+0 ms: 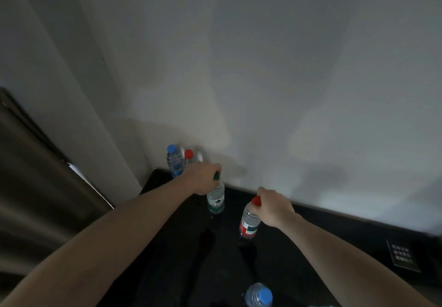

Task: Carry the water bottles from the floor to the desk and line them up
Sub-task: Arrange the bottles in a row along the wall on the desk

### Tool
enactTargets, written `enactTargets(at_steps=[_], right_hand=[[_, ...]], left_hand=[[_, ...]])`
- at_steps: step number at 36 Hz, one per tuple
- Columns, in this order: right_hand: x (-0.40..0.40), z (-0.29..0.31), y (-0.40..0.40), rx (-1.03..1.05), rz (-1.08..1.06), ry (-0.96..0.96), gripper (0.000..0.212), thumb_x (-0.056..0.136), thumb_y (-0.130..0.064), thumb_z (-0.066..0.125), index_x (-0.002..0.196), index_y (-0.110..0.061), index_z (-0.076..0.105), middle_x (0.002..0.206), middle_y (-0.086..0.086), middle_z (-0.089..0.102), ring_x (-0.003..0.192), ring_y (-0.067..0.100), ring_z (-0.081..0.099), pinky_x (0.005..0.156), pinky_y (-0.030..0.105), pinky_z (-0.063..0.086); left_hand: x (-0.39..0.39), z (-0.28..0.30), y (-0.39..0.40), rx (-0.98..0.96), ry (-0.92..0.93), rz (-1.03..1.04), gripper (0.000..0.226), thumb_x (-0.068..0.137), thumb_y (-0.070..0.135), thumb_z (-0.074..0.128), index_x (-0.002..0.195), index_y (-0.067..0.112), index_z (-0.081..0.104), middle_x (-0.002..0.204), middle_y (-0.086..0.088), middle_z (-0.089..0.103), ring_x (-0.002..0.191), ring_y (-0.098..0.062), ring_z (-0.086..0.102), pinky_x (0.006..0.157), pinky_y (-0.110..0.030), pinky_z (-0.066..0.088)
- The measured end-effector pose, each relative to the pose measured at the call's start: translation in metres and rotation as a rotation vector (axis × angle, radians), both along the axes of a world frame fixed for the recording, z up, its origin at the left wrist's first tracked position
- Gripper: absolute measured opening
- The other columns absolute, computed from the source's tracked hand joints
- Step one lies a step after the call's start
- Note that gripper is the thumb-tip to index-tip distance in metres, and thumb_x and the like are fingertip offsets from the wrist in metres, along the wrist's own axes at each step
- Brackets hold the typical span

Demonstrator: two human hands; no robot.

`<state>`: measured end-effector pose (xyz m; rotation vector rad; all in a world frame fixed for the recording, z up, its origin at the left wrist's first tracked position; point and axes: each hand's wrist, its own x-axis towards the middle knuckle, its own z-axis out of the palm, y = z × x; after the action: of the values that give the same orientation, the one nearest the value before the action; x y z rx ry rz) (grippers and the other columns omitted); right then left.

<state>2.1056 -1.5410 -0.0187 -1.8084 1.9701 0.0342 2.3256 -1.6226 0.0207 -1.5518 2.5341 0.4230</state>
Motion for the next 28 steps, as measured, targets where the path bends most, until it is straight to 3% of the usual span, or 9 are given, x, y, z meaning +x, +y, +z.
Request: enactTargets(at_steps=[4,8,14,17,19,23,28], right_hand=[[0.004,0.007,-0.015,-0.012,-0.006,0.005,0.030,0.096,-0.048,0.058,0.103,-0.020,0.053,0.095,0.001,0.065,0.087,0.021,0.065,0.078,0.036,0.056],[0.007,0.011,-0.031,-0.029,-0.012,0.025,0.029,0.098,-0.046,0.054,0.104,-0.018,0.052,0.097,0.002,0.064,0.088,0.023,0.065,0.080,0.039,0.056],[0.017,0.011,-0.058,-0.033,-0.055,-0.007,0.027,0.100,-0.044,0.055,0.107,-0.018,0.053,0.099,0.003,0.064,0.091,0.024,0.064,0.083,0.040,0.057],[0.024,0.011,-0.071,-0.047,-0.080,-0.028,0.029,0.098,-0.044,0.056,0.109,-0.018,0.054,0.101,0.004,0.066,0.093,0.025,0.066,0.085,0.043,0.058],[0.029,0.011,-0.078,-0.050,-0.094,-0.045,0.030,0.098,-0.044,0.057,0.111,-0.017,0.055,0.102,0.004,0.067,0.094,0.025,0.066,0.086,0.045,0.059],[0.035,0.008,-0.088,-0.048,-0.115,-0.060,0.032,0.099,-0.045,0.057,0.113,-0.017,0.055,0.102,0.004,0.067,0.093,0.025,0.067,0.085,0.044,0.059],[0.042,0.002,-0.097,-0.043,-0.137,-0.069,0.033,0.098,-0.046,0.057,0.113,-0.017,0.056,0.103,0.004,0.068,0.094,0.026,0.067,0.085,0.044,0.059]], left_hand=[[-0.004,0.000,-0.019,-0.045,-0.077,-0.033,0.012,0.096,0.030,0.055,0.098,0.026,0.044,0.105,-0.006,0.060,0.090,-0.024,0.059,0.076,-0.040,0.054],[-0.005,-0.004,-0.035,-0.073,-0.143,-0.020,0.019,0.092,0.019,0.057,0.110,0.020,0.051,0.107,-0.008,0.058,0.092,-0.027,0.059,0.071,-0.038,0.048],[-0.002,-0.015,-0.053,-0.095,-0.198,0.004,0.032,0.083,0.008,0.062,0.110,0.022,0.052,0.107,-0.007,0.055,0.085,-0.025,0.051,0.088,-0.046,0.047],[0.000,-0.020,-0.062,-0.084,-0.230,0.006,0.040,0.079,0.007,0.070,0.110,0.022,0.050,0.108,-0.007,0.055,0.083,-0.024,0.048,0.085,-0.044,0.048],[0.002,-0.020,-0.066,-0.069,-0.239,0.000,0.045,0.078,0.008,0.073,0.115,0.021,0.050,0.110,-0.008,0.054,0.092,-0.027,0.054,0.081,-0.041,0.044],[0.010,-0.027,-0.074,-0.075,-0.181,0.028,0.031,0.085,0.008,0.062,0.113,0.019,0.054,0.111,-0.008,0.058,0.098,-0.028,0.058,0.076,-0.038,0.043],[0.016,-0.031,-0.081,-0.079,-0.151,0.036,0.029,0.088,0.008,0.061,0.114,0.018,0.055,0.112,-0.009,0.059,0.100,-0.028,0.060,0.075,-0.038,0.046]])
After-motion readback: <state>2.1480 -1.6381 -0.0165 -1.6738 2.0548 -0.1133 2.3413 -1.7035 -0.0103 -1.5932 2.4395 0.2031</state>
